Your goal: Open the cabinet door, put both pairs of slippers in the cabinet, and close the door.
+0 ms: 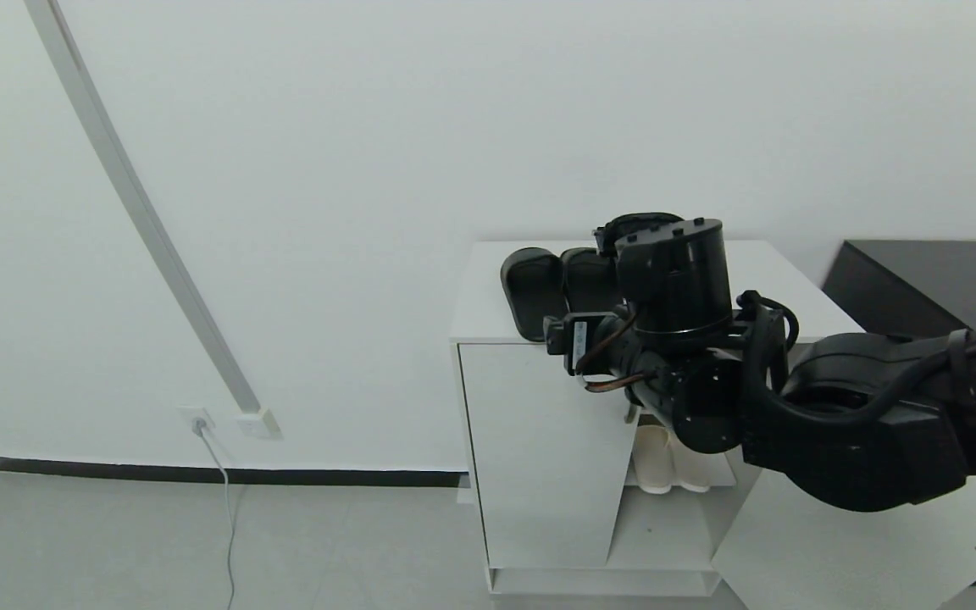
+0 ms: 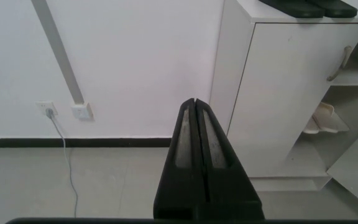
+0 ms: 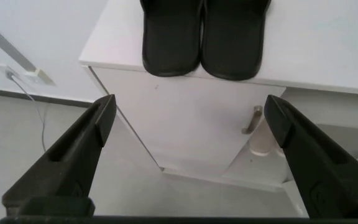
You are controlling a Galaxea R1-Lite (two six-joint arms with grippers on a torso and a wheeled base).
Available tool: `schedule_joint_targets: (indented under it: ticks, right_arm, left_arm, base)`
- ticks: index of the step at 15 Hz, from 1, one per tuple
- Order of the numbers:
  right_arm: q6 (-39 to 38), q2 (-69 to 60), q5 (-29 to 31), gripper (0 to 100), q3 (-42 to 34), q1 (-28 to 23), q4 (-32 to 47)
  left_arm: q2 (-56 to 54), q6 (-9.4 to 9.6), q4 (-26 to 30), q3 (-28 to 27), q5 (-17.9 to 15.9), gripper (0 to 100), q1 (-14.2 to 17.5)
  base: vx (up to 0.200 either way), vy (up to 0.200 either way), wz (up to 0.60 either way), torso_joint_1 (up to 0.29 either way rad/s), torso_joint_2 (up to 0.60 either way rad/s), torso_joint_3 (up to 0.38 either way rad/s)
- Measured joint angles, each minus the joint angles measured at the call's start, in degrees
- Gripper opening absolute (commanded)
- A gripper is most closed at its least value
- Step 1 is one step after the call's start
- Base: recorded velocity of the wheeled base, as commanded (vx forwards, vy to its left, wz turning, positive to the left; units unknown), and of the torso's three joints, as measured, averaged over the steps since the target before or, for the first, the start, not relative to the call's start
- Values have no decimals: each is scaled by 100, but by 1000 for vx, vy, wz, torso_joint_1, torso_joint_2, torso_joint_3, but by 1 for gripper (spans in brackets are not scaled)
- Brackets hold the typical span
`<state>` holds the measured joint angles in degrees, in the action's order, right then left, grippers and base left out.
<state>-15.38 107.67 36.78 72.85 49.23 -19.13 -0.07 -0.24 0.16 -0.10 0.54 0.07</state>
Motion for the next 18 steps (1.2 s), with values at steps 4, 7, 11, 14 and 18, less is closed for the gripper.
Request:
schedule_joint_targets:
  ticks: [4,7,11,14,18]
  right_arm:
    - [-46,-11,4,100,-188,-17,-49]
    - [-46,46,4,100,-297,-13,-257]
    - [-51,294,4,100,-400,-50,-556]
    - [-10,435,30,100,-581,-74,-998]
    - [37,713,30,100,-631,-185,-1336]
  left_arm:
    - [0,0,2,0,-5,0,0]
    - [0,2,0,0,-5,0,-5]
    - [0,-2,2,0,-2,0,0]
    - [0,-9,0,0,4,0,0]
    - [0,-27,-5,0,22,0,0]
  base:
    - [200,0,0,6,0,0]
    - [200,0,0,2,1,4]
    - [200,0,0,2,4,2]
    - [0,0,0,0,0,0]
    - [0,0,0,0,0,0]
